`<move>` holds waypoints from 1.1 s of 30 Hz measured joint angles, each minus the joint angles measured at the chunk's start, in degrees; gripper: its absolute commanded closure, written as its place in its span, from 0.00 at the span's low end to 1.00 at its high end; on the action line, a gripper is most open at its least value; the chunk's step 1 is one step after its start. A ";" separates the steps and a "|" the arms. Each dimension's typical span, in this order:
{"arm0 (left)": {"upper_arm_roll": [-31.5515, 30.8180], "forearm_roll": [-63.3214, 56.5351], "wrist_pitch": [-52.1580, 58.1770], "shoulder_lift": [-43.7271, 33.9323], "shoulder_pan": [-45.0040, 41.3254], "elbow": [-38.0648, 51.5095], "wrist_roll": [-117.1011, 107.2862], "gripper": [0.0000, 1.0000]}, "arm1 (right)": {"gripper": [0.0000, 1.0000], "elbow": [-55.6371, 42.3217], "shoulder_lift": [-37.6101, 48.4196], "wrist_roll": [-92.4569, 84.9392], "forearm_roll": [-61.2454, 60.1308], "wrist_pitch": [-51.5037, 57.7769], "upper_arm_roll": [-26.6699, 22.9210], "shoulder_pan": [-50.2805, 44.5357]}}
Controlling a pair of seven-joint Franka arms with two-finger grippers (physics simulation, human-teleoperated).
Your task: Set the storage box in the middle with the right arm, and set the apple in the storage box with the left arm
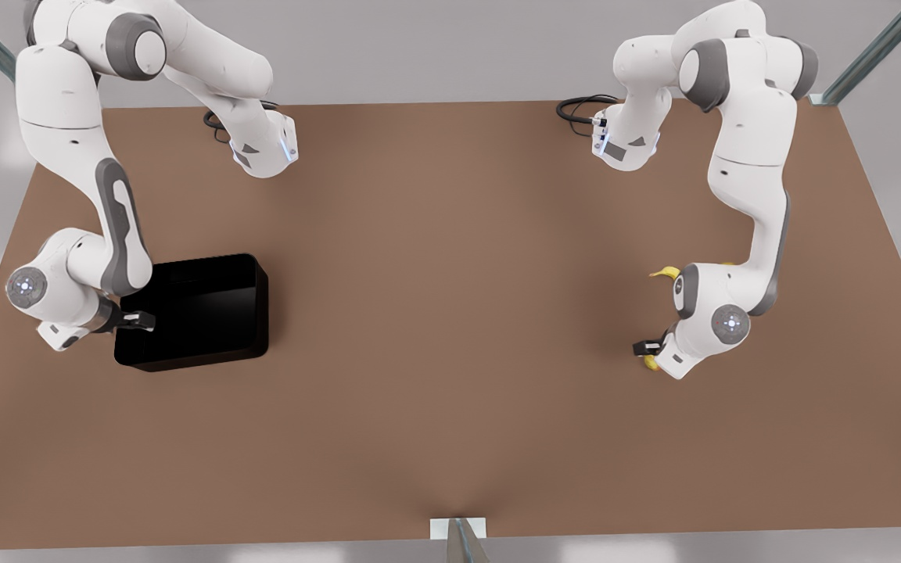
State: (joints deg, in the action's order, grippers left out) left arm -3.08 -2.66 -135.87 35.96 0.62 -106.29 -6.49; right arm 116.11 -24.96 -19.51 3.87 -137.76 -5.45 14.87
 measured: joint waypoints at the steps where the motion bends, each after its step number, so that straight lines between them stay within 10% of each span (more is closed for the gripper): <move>1: 0.00 0.01 -0.18 0.24 -0.09 0.45 0.00 0.00 | 0.00 0.00 -1.15 0.00 0.00 -1.40 0.00 0.06; 4: 0.00 0.03 -0.43 0.78 0.09 0.73 0.00 0.00 | 0.79 -0.08 -0.93 -1.42 0.00 -0.81 -0.07 0.23; 17: 0.09 -0.01 -1.24 2.18 0.35 1.26 0.08 0.00 | 0.79 -0.23 -0.61 -1.57 -0.10 0.03 0.00 0.34; 23: 0.09 -0.03 -1.24 2.10 0.35 1.26 0.08 0.24 | 0.79 -0.65 -0.61 -1.79 -0.49 1.00 0.02 0.34; 33: 0.09 -0.02 -1.24 2.00 0.35 1.26 0.07 0.26 | 0.79 -22.77 3.36 1.10 -2.36 34.30 5.27 -0.81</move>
State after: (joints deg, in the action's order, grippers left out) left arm -2.99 -2.68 -137.11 37.96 0.97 -105.03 -6.42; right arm 93.33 -21.61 -18.41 1.52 -103.45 -0.17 14.06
